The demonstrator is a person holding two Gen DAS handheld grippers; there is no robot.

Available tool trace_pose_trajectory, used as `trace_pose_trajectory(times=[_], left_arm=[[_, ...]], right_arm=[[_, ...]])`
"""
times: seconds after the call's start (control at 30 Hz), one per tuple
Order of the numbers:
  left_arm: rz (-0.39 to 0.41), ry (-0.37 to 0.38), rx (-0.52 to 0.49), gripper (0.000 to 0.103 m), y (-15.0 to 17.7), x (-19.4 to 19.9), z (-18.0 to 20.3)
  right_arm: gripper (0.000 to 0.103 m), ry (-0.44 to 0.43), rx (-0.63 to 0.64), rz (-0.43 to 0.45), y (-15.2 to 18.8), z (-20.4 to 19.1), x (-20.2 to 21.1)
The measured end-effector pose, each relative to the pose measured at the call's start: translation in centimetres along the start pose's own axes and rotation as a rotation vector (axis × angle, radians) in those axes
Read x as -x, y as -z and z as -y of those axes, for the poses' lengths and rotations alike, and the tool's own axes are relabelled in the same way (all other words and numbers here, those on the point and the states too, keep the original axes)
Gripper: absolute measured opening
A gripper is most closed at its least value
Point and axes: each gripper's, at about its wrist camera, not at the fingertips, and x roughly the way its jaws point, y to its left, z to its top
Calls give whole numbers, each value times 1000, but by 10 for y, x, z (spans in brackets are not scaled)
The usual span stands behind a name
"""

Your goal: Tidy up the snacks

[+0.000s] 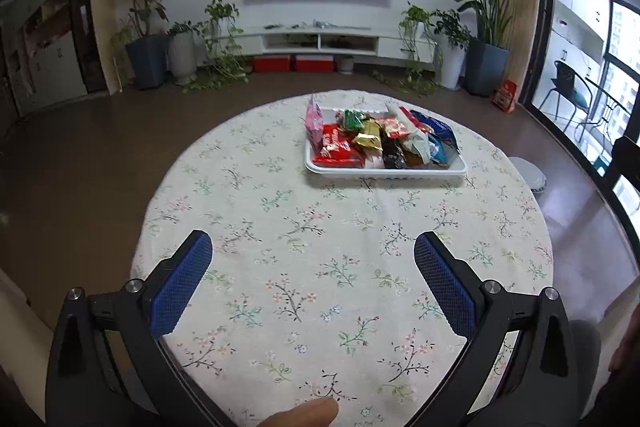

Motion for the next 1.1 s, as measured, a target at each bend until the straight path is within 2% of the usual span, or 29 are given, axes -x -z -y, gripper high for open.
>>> trace_pose_trajectory(times=[0.07, 0.2, 0.37, 0.63, 1.1], left_arm=[[21, -21, 5, 103, 1, 11, 0], [21, -3, 20, 103, -1, 28, 2], [14, 66, 44, 103, -6, 42, 5], [53, 70, 42, 103, -12, 63, 9], [72, 58, 25, 103, -13, 74, 12]], right_arm=[[103, -10, 12, 7, 5, -5, 8], [103, -15, 8, 4, 12, -9, 18], [103, -12, 15, 4, 17, -12, 26], [103, 7, 14, 12, 21, -10, 34], [103, 41, 12, -48, 33, -9, 34]])
